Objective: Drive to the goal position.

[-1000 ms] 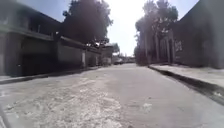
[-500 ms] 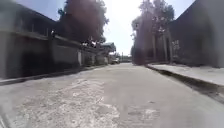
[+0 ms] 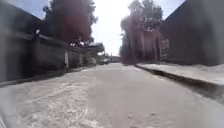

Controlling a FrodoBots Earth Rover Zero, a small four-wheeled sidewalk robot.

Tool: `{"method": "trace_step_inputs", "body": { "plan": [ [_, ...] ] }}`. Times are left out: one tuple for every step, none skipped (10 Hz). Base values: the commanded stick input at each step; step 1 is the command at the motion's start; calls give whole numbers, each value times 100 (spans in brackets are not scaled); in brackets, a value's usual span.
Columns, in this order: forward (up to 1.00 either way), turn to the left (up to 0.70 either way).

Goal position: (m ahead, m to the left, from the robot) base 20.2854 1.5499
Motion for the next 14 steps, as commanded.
{"method": "trace_step_inputs", "body": {
  "plan": [
    [100, 4],
    [100, 4],
    [100, 4],
    [100, 4],
    [100, 4],
    [100, 4],
    [100, 4],
    [100, 4],
    [100, 4],
    [100, 4],
    [100, 4],
    [100, 4],
    [100, 4],
    [100, 4]
  ]
}}
